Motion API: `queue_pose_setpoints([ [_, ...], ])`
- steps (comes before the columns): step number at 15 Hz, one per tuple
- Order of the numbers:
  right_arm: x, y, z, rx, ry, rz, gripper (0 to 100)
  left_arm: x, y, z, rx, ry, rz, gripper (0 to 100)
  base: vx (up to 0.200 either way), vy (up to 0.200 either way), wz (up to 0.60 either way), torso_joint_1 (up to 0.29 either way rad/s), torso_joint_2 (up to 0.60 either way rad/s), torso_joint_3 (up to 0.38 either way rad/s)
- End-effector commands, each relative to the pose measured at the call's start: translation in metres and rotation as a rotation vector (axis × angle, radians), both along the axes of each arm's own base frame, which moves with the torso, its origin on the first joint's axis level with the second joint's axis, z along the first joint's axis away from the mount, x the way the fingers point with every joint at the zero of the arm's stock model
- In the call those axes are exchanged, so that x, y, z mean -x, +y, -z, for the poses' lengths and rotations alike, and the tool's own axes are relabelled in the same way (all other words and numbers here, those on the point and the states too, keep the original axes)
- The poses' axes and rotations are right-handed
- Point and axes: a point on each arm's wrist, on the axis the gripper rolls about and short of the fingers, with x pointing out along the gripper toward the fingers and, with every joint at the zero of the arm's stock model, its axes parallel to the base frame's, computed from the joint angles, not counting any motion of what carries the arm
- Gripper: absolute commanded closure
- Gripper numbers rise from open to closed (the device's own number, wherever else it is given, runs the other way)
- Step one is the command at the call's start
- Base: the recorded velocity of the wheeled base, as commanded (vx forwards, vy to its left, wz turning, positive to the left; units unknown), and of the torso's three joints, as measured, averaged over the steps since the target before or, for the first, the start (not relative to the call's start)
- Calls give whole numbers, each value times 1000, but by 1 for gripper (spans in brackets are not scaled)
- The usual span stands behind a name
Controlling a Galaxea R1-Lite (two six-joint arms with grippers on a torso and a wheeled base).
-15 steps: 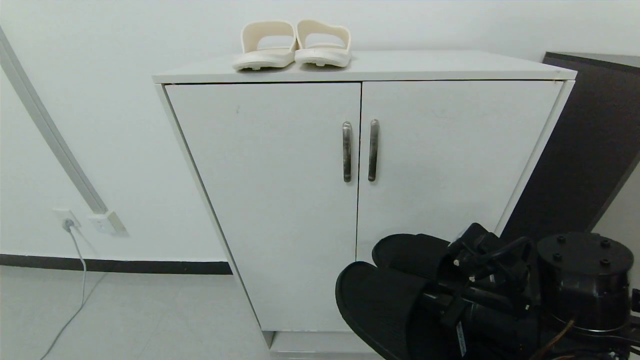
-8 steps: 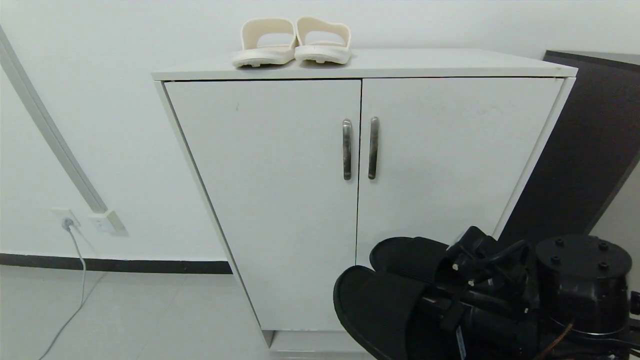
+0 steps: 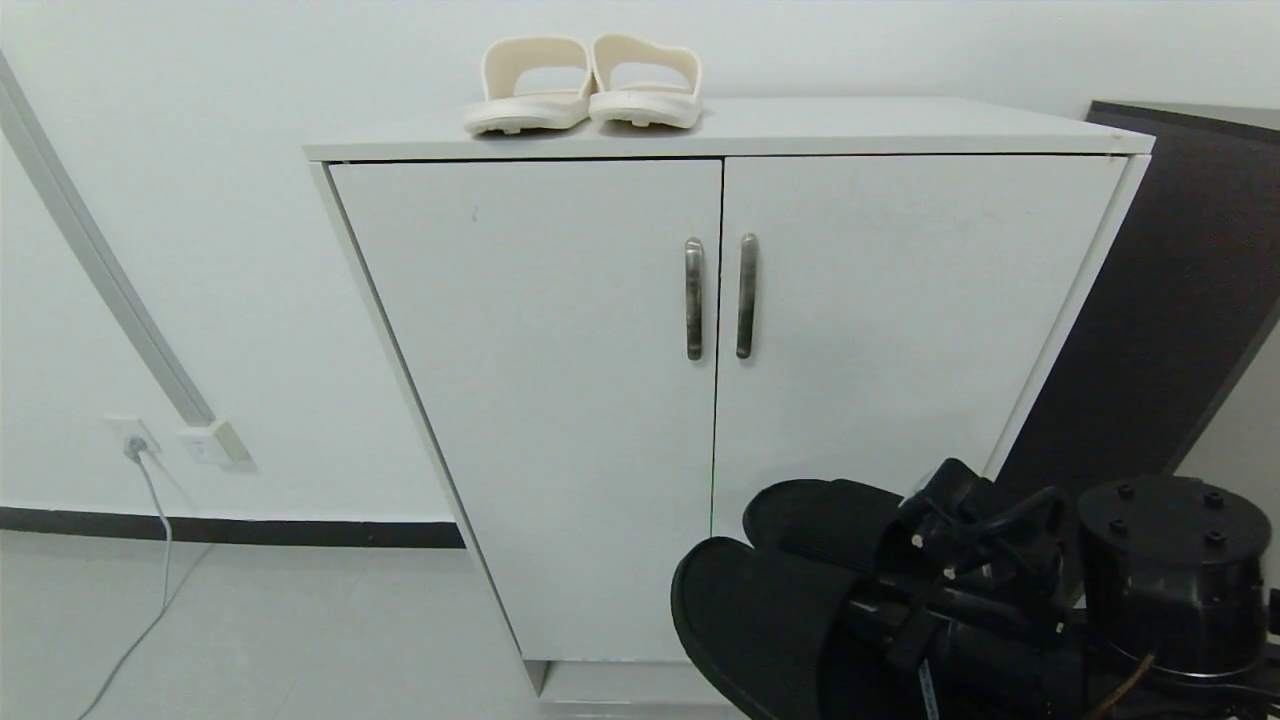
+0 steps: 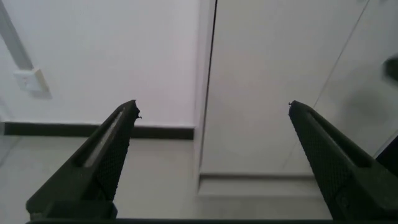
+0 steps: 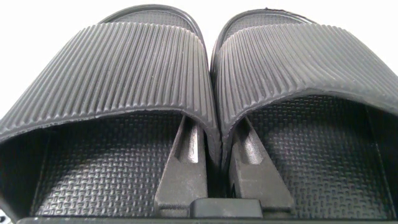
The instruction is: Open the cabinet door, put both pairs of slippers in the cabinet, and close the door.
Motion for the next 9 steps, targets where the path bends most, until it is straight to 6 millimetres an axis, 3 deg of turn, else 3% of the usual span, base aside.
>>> queue_pose_setpoints([
  [1, 1, -1, -1, -3, -4, -2, 100, 2, 0, -33, 66, -26, 28, 0, 0, 0, 0, 0, 0, 0],
  [5, 5, 4, 0, -3, -5, -27, 100, -29, -4, -53, -30, 126, 180, 0, 0, 0, 0, 0, 0, 0],
  [9, 4, 4, 0, -9, -11, -26, 100, -79, -8, -74, -20, 159, 336, 0, 0, 0, 0, 0, 0, 0],
])
